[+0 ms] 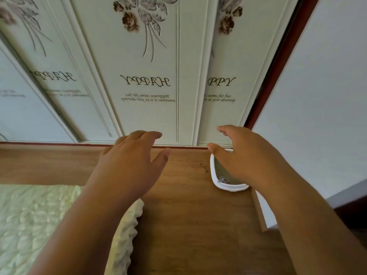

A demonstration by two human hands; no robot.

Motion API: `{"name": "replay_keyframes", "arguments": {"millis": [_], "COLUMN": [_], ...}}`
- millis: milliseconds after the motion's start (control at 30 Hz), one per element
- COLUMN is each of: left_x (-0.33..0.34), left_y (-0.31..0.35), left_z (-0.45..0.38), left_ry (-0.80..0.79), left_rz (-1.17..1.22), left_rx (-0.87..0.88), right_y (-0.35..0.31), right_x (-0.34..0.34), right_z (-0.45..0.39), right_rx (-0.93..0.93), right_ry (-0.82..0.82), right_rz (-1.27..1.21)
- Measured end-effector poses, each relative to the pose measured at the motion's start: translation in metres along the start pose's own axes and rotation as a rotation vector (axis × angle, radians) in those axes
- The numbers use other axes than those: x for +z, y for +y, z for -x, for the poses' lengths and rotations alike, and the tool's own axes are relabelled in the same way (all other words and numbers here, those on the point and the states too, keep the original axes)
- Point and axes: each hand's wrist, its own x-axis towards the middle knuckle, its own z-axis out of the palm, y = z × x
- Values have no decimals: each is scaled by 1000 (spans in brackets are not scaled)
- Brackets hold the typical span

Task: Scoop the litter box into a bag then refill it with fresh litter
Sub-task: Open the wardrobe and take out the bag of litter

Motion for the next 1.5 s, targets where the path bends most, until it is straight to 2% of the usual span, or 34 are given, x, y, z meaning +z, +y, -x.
{"name": "replay_keyframes", "arguments": {"millis": [300,467,733,1000,1267,1500], "left_x": [-10,-13,-14,-28,-36,-52], "left_y": [-40,-54,-66,-72,-117,-186], "left_z": [-69,-111,-199,-277,-328,-390], "left_ry": [-38,-27,15,136,148,181], "left_rz": [-3,-36,-104,-75,-54,-3], "left_rx": [103,87,-79,-311,-519,-556], "right_y": [-34,-45,-42,-61,-130,-206], "right_x": [25,32,38,20,44,78], "right_z": [-49,-97,-221,-359,-451,-519], "right_rx": [70,12,-144,-398,-570,-628], "right_ry": [2,26,-35,-99,-236,-219], "right_rz": [-22,-38,-13,34,74,85]}}
